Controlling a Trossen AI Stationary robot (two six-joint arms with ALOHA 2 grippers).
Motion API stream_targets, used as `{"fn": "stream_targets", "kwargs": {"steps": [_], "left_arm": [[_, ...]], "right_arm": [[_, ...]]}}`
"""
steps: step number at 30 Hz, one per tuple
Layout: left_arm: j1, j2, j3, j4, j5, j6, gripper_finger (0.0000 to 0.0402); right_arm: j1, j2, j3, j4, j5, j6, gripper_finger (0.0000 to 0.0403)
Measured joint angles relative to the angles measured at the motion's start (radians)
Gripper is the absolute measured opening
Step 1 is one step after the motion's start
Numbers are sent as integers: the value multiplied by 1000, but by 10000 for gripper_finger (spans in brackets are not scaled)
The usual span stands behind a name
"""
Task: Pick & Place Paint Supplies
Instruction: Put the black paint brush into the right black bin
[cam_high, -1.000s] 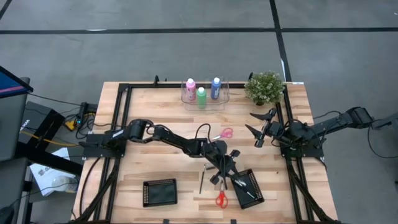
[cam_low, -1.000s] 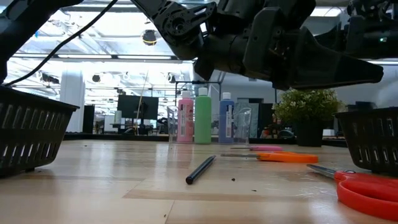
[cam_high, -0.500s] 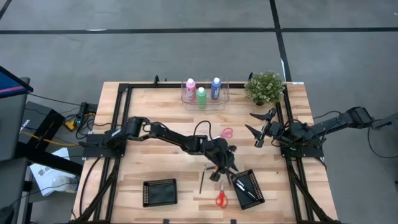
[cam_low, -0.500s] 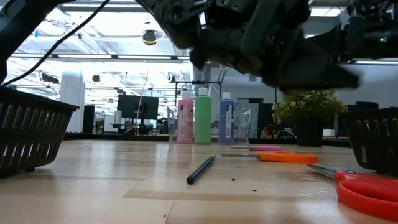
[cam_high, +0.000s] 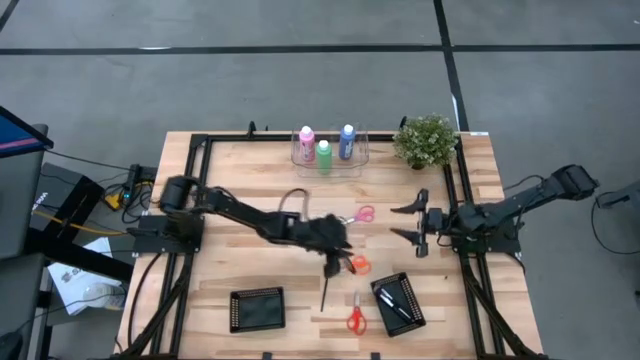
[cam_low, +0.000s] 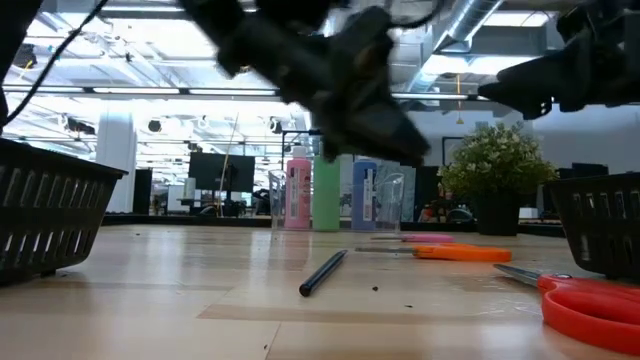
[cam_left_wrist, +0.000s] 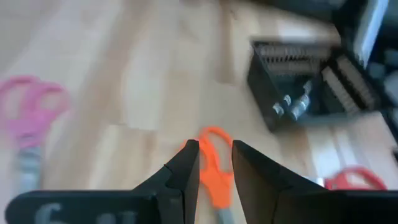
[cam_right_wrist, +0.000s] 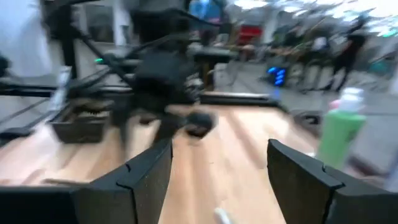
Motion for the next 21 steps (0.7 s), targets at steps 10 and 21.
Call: {"fn": "stream_targets", "kwargs": {"steps": [10,21], "left_arm": [[19,-263,-484,474,-108,-204,88],[-88,-247,-415,140,-114,-412,97]], "right_arm": [[35,254,140,-49,-29,79,243],[39,621,393,-159,43,173,243]]}}
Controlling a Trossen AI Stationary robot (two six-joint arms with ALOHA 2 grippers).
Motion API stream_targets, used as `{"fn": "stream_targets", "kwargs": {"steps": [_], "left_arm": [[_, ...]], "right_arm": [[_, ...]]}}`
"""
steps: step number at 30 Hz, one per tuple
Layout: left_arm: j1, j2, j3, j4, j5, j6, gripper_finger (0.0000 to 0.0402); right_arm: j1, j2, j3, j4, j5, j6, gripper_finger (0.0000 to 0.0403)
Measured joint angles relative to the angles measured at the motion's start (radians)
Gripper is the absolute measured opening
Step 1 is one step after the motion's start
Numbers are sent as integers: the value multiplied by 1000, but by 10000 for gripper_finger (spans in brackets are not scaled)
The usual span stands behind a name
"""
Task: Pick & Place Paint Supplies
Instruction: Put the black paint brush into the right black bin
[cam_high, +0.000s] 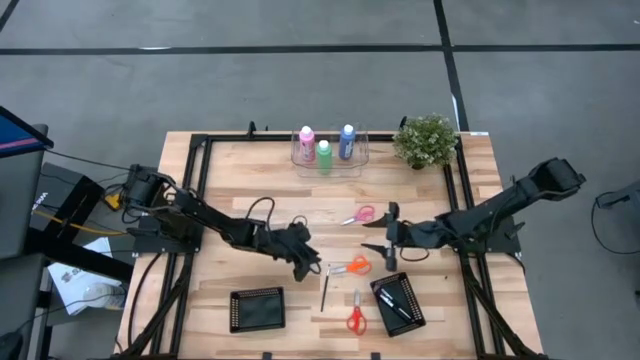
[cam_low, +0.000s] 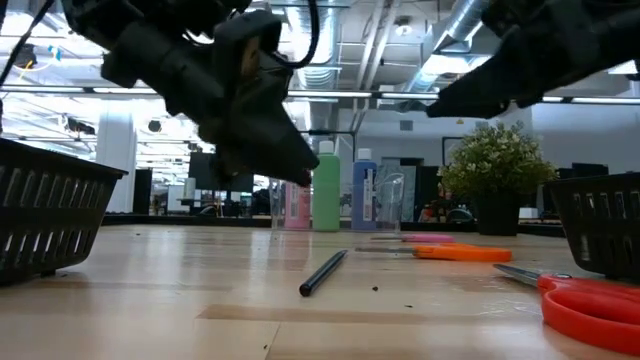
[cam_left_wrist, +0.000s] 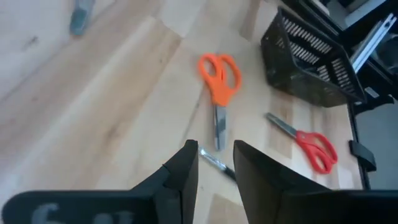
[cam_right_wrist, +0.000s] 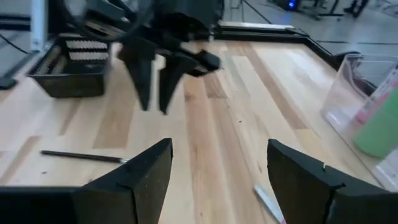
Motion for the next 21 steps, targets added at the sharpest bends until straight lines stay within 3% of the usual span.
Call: {"fn": "stream_targets", "kwargs": {"steps": [7,21], "left_arm": [[-50,75,94,-95,-35,-80,111],[-67,293,402,-500,-27,-49,111]], "right_arm": [[2,95,100,-71,56,-21,243],[50,68,108,-115,152,-37,243]]}}
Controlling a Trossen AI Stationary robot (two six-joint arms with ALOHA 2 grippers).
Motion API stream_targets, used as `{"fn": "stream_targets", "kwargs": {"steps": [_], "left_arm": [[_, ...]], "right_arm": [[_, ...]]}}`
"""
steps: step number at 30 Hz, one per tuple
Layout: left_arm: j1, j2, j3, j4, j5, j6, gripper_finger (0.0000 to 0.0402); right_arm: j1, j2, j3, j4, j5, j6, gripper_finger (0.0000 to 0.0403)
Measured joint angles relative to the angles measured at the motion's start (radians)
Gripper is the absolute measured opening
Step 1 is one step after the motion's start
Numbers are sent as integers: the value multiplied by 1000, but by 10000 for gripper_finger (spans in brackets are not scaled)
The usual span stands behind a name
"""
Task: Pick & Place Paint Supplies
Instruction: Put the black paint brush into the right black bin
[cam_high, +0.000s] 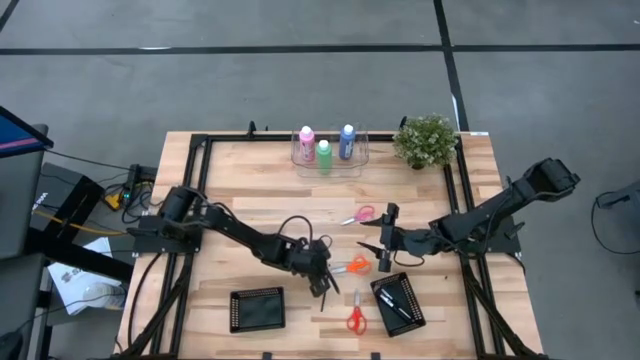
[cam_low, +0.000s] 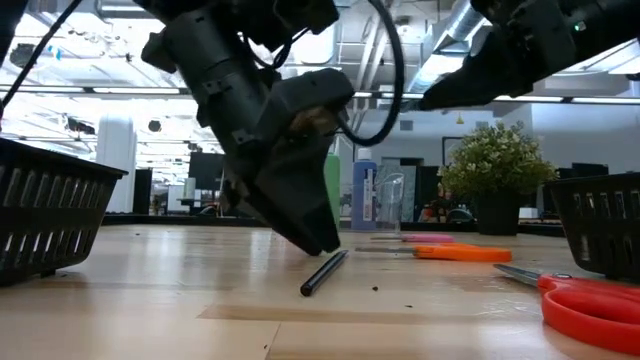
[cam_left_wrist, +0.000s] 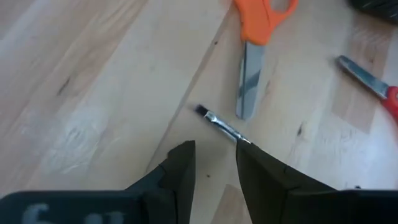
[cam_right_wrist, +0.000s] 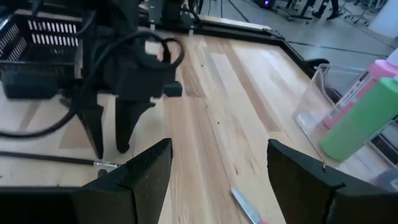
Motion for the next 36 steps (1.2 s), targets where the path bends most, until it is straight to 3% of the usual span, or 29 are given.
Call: {"fn": "stream_targets", "kwargs": {"steps": [18,36], "left_arm": [[34,6,15,-179,9,54,88],[-19,-30,19,26,18,-25,104]], "right_arm": [[31,-1,0,-8,50,-16,243],[29,0,0,-9,50,-23,243]]}}
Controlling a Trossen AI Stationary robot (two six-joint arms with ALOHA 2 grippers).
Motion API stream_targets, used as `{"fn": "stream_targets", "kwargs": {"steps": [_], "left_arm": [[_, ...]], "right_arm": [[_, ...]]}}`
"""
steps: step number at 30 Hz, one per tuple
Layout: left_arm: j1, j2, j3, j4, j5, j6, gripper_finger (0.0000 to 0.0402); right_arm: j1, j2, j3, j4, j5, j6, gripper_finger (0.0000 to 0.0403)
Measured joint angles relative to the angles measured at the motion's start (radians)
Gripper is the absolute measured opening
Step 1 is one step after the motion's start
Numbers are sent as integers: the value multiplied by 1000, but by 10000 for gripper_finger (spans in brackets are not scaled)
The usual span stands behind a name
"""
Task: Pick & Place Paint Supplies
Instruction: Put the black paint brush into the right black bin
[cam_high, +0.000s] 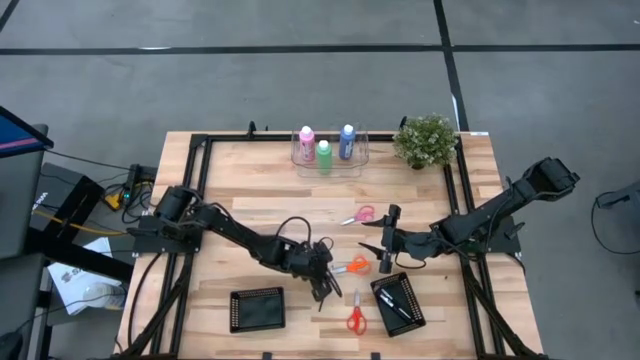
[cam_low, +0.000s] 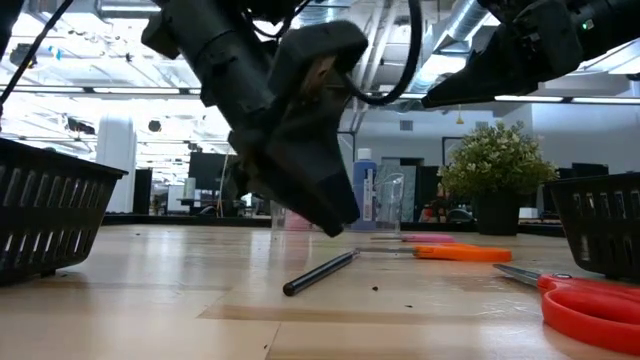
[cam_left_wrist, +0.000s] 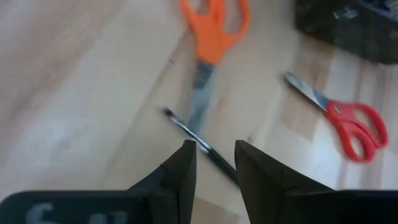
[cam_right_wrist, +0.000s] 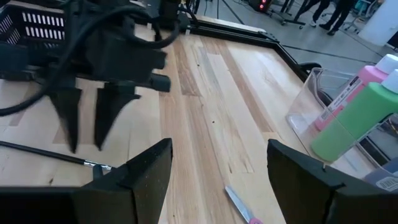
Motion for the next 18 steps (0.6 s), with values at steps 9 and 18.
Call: {"fn": "stream_targets", "kwargs": {"steps": [9,18], "left_arm": [[2,12,17,-22,-25,25,104],[-16,125,97,-53,-12,71,104]], "right_arm": [[0,0,0,3,4,0,243],[4,0,0,2,38,-3,243]]}}
